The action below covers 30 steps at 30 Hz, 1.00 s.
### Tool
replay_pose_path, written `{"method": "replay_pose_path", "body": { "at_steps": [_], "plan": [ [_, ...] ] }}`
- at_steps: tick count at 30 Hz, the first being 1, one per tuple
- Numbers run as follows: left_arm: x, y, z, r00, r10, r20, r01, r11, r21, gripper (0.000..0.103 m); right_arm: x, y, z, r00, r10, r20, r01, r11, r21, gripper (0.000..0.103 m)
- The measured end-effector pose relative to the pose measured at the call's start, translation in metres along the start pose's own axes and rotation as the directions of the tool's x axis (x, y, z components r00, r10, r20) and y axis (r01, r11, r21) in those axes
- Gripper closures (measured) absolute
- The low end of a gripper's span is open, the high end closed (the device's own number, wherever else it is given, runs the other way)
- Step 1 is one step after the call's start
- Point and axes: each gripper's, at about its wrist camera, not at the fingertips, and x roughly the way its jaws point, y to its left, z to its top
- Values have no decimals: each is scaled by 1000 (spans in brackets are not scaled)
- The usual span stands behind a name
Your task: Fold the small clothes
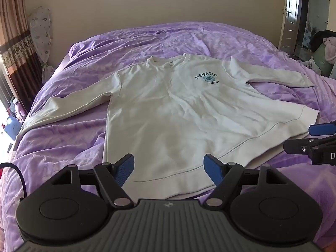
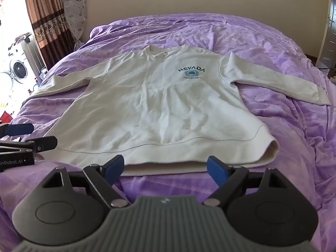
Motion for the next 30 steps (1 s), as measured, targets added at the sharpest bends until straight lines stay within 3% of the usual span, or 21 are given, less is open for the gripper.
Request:
{"method": "replay_pose_path", "body": {
  "at_steps": [30],
  "plan": [
    [0,0,0,1000,-5,-3,5,1000,-5,15,6,3,-1,1000,5,-13,-5,1000,-2,21]
  ]
}}
